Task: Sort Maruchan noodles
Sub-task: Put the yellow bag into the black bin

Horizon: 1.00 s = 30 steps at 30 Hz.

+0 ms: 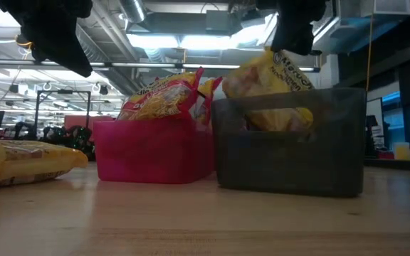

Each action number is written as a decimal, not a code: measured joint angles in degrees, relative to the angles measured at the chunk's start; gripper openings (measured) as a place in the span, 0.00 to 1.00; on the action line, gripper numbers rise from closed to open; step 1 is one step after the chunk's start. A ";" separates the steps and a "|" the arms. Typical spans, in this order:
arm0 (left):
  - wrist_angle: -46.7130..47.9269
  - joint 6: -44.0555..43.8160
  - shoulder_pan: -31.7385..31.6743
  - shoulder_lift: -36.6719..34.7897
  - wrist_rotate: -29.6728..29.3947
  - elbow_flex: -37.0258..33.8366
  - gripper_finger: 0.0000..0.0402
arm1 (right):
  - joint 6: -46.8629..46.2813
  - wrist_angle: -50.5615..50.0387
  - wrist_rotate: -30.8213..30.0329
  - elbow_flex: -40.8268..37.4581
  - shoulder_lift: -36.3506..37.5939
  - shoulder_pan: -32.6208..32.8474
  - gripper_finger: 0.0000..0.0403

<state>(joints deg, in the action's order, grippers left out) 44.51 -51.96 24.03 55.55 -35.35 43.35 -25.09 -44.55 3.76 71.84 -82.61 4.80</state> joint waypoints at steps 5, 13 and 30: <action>0.00 -0.03 0.00 0.00 0.00 0.00 0.16 | -0.87 -5.10 -3.29 1.74 0.00 1.05 0.00; -0.02 -0.11 0.02 0.00 0.00 0.00 0.16 | -3.37 -8.95 -4.36 1.77 0.00 1.46 0.00; -0.11 -0.44 0.00 0.00 0.04 0.00 0.16 | -4.69 -12.60 -6.93 1.75 0.02 1.59 0.00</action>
<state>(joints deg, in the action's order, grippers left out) 44.40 -52.40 24.03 55.55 -35.31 43.35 -29.78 -57.14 -3.17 73.58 -82.59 6.39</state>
